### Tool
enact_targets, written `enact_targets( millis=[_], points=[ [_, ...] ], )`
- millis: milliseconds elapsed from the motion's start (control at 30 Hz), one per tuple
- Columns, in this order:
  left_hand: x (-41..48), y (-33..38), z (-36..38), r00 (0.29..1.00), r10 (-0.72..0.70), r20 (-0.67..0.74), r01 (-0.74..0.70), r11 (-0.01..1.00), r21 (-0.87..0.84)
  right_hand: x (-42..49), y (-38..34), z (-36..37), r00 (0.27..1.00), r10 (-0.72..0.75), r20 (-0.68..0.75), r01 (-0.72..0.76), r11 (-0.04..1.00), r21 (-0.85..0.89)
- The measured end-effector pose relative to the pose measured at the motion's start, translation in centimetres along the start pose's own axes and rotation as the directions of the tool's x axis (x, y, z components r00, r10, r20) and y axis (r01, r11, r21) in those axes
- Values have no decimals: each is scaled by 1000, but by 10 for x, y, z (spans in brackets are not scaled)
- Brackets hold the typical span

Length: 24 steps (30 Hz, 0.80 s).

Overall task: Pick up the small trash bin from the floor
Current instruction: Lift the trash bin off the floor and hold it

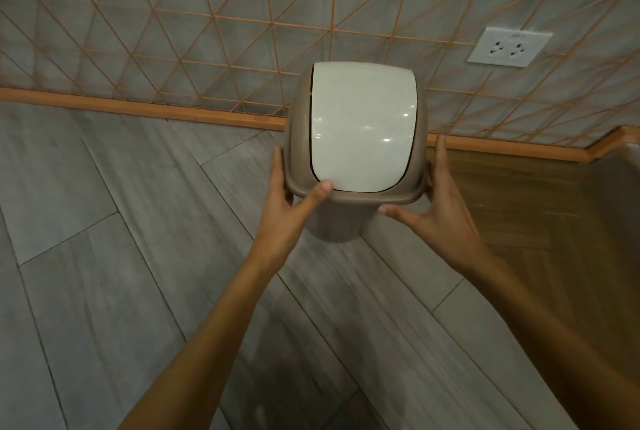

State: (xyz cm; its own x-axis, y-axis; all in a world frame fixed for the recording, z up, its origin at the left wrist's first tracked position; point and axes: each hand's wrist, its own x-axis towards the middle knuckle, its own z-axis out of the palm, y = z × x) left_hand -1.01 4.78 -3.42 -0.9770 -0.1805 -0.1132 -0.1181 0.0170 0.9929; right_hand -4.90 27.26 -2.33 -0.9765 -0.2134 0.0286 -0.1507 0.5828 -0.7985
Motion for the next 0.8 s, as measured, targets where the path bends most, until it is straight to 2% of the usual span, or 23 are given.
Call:
enact_targets(
  millis=[100,233,433,800],
  points=[
    [4,-2,-1,999,42,-4,-42,998,-47,1,3,4,1000,21,-1,-21,991,133],
    [17,-20,-1,999,42,12,-42,997,-61,8,24,15,1000,15,-16,-12,981,194],
    [35,-18,0,995,86,42,-84,996,-41,27,31,11,1000,-3,-20,8,966,259],
    [76,-18,1,997,31,73,-26,997,-67,61,27,8,998,-7,-63,25,958,287]
  ],
)
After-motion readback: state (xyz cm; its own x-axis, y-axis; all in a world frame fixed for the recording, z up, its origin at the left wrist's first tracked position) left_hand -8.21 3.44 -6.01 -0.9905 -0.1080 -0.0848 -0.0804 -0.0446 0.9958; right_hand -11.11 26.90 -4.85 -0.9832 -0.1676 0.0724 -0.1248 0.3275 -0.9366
